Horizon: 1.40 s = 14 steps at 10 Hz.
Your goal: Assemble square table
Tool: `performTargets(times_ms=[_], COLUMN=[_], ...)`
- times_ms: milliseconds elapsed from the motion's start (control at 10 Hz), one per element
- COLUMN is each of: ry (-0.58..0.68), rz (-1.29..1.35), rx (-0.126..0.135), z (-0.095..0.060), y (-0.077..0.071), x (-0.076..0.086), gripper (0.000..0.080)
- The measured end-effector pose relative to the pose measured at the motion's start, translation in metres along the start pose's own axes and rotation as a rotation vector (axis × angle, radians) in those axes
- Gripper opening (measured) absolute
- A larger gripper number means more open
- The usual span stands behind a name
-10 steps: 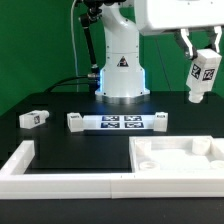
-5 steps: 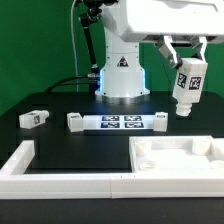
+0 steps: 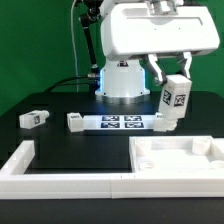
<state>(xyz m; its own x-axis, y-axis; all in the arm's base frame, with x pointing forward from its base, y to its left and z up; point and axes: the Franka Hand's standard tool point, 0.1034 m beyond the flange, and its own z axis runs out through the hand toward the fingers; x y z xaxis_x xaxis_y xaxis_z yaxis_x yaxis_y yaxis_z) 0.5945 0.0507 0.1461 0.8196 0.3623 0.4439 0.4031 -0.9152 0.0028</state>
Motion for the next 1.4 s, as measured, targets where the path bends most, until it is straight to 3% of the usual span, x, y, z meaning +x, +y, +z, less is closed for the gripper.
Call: performTargets(times_ms=[100,300,500,700,800,1100,1400], ry=[0.011,0.030,0.020,0.021,0.074,0.120,0.123], rz=[0.044,0.142,0.133,0.132,0.125,0.168,0.190], rx=[0.006,0.019,0.011,0.009,-0.033,-0.044,-0.041], z=[0.008,0.004,0.007,0.009,0.012,0.031,0.038], y=[-0.012,-0.040,-0.031,-0.031,-0.024,-0.030,-0.039], x=[0.004,0.026,0.019,0.018,0.019,0.019,0.016], gripper=[0.0291,0.0291,0.0291,0.0291,0.0291,0.0291,0.0291])
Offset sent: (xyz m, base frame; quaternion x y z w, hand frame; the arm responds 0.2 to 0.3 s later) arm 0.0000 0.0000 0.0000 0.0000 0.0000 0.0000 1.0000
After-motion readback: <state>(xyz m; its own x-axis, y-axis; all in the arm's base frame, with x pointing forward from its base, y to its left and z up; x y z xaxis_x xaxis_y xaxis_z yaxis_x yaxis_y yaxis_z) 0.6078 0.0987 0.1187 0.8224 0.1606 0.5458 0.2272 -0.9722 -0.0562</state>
